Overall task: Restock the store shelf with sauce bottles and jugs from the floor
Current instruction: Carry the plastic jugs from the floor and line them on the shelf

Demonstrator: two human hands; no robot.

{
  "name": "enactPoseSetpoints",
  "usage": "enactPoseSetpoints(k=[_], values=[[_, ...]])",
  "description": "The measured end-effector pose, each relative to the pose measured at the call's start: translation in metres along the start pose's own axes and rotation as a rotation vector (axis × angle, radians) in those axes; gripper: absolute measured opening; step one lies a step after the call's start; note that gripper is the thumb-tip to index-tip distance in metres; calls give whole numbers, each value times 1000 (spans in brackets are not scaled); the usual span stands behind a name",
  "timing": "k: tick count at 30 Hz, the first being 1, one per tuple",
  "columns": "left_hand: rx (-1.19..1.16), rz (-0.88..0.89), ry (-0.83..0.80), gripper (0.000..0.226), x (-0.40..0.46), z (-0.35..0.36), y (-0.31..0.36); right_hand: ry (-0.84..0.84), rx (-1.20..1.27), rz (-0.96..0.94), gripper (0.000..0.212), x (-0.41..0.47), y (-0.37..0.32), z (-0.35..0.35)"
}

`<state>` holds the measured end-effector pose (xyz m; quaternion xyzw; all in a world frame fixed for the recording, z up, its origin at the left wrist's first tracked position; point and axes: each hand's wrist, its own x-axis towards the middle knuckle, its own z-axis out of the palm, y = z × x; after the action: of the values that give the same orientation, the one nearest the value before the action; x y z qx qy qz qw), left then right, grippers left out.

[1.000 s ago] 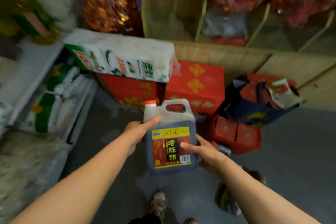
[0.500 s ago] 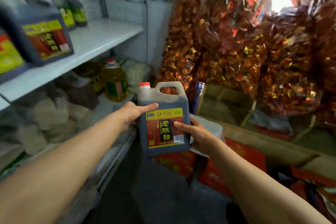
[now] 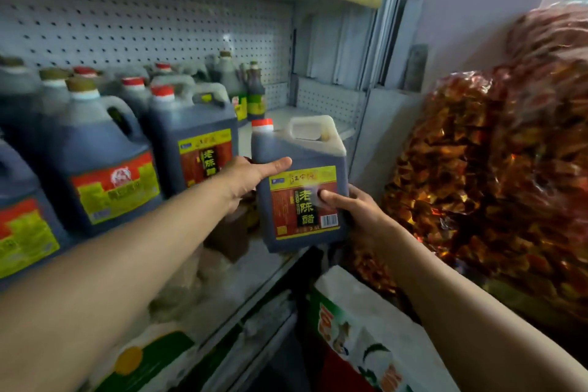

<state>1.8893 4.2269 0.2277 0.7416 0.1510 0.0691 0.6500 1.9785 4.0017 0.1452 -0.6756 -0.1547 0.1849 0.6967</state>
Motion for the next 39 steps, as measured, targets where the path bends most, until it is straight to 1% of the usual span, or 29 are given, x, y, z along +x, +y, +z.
enactPoseSetpoints(k=[1, 2, 4, 6, 8, 9, 10, 11, 13, 15, 17, 22, 25, 27, 29, 32, 35, 39], values=[[4, 27, 20, 66, 11, -2, 6, -41, -18, -23, 75, 22, -7, -3], [6, 52, 47, 63, 24, -3, 10, -77, -31, -43, 76, 45, -12, -8], [11, 85, 111, 44, 52, -2, 20, -130, -49, -65, 76, 88, -22, -16], [20, 115, 176, 38, 83, 3, 29, -176, -39, -90, 81, 128, -29, -23], [24, 131, 235, 45, 114, 11, 38, -211, -18, -92, 84, 162, -36, -31], [19, 128, 256, 52, 128, 15, 42, -237, 0, -90, 78, 177, -38, -34], [9, 127, 270, 53, 142, 20, 45, -261, 20, -90, 69, 193, -39, -39], [13, 131, 288, 48, 155, 24, 47, -270, 35, -87, 64, 209, -39, -43], [56, 148, 342, 41, 182, 31, 46, -269, 50, -87, 63, 242, -36, -49], [52, 152, 410, 43, 205, 33, 43, -298, 41, -109, 65, 273, -29, -50], [70, 139, 499, 46, 227, 32, 41, -363, 29, -127, 66, 301, -20, -47], [140, 111, 627, 39, 259, 16, 37, -429, 90, -117, 72, 359, -9, -28], [76, 118, 726, 37, 273, 5, 29, -507, 110, -122, 69, 384, -8, -9], [4, 152, 795, 42, 280, -2, 23, -525, 128, -129, 66, 398, -7, 7], [-5, 180, 879, 48, 287, -7, 17, -517, 136, -139, 63, 409, -7, 24], [-14, 180, 1025, 52, 302, -13, 12, -524, 123, -151, 57, 424, -7, 47], [-79, 160, 1162, 63, 319, -20, 16, -510, 113, -151, 46, 441, -6, 69], [-147, 151, 1242, 66, 334, -34, 16, -519, 83, -158, 44, 454, -6, 94]])
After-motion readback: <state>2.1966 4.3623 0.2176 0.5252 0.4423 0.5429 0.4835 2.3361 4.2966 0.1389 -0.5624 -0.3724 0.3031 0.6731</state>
